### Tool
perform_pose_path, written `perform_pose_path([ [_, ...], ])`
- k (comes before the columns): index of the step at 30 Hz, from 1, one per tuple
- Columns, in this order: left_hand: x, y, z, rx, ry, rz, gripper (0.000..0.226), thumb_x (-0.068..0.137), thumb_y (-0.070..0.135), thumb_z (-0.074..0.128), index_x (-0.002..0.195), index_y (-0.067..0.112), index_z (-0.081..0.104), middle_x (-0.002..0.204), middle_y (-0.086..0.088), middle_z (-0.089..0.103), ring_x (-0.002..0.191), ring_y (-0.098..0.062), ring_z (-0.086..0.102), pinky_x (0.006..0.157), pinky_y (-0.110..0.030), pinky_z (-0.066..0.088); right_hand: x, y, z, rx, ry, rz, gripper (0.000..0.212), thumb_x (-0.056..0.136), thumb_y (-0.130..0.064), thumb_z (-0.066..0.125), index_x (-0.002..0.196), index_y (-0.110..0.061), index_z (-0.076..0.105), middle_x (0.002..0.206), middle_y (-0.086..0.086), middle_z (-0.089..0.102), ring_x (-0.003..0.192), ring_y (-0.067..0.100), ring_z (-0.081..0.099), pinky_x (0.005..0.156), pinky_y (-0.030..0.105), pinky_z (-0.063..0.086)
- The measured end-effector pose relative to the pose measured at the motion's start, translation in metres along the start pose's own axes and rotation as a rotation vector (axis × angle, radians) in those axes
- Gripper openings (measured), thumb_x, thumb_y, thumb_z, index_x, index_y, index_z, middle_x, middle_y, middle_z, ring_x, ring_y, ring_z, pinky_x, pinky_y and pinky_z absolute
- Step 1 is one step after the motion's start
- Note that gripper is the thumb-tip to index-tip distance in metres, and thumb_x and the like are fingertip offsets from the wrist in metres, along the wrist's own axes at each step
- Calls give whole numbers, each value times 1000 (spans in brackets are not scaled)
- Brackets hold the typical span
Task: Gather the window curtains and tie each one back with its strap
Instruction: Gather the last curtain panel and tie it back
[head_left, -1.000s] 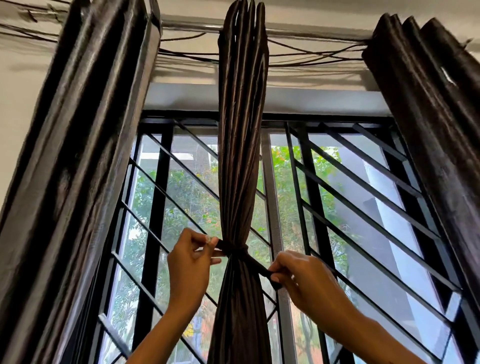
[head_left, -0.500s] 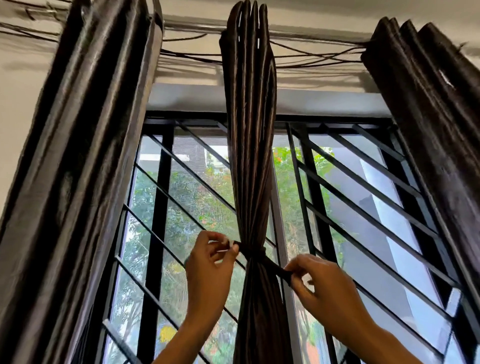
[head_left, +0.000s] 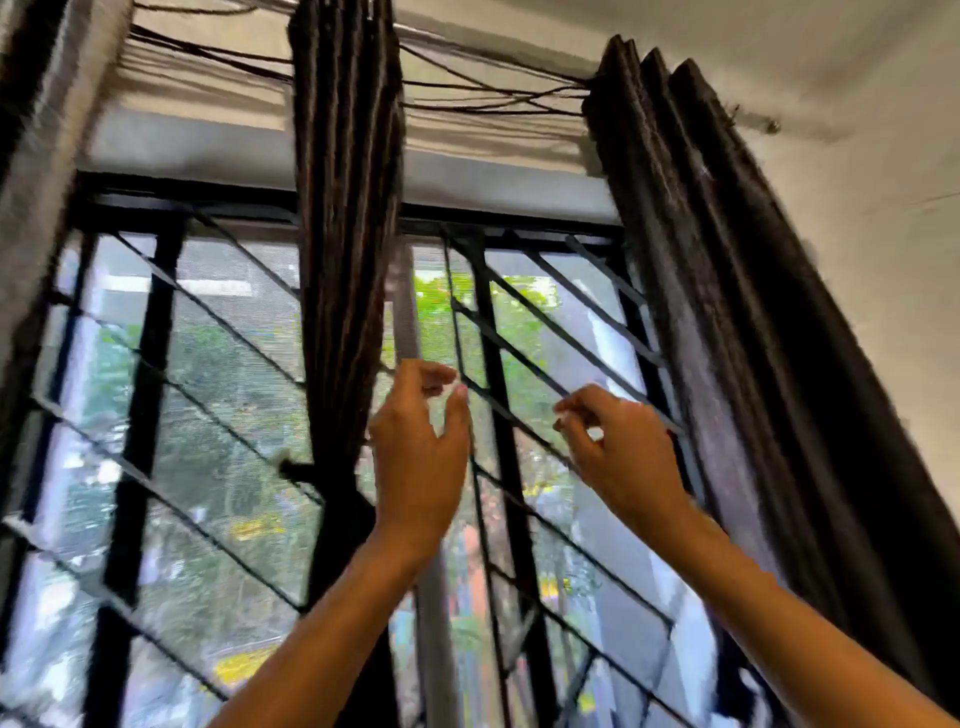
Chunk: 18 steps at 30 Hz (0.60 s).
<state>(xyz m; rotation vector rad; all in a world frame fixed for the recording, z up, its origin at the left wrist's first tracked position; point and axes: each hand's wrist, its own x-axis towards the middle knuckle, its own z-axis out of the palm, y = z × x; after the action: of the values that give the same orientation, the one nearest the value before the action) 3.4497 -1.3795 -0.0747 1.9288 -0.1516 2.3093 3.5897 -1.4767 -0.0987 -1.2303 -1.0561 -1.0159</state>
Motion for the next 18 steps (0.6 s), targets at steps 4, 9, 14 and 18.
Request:
perform_pose_path([
  [4, -19, 36, 81, -87, -24, -101, 6, 89, 9, 63, 91, 8, 58, 83, 0, 62, 79, -16, 59, 68, -11, 40, 27, 72, -77, -116, 92, 55, 12, 84, -22, 58, 85, -17, 69, 79, 3, 73, 74, 24, 67, 67, 36, 51],
  [9, -34, 65, 183, -116, -48, -241, 12, 89, 15, 64, 91, 4, 60, 84, -4, 63, 82, -22, 61, 68, -20, 35, 63, 153, -168, -163, 139, 130, 12, 91, -22, 58, 90, -17, 69, 79, -1, 72, 73, 16, 67, 69, 40, 54],
  [14, -16, 77, 272, -91, -36, -332, 24, 89, 26, 64, 91, 2, 64, 92, -14, 70, 91, -28, 64, 72, -26, 37, 105, 219, -219, -140, 163, 183, 11, 91, -18, 59, 88, -19, 69, 80, -3, 71, 74, 15, 67, 75, 41, 57],
  [18, 14, 73, 315, -43, -29, -334, 37, 86, 38, 65, 91, 2, 69, 96, -13, 70, 96, -28, 63, 76, -29, 39, 134, 249, -217, -56, 153, 206, 13, 92, -18, 58, 86, -18, 69, 78, -3, 71, 71, 15, 68, 76, 39, 57],
])
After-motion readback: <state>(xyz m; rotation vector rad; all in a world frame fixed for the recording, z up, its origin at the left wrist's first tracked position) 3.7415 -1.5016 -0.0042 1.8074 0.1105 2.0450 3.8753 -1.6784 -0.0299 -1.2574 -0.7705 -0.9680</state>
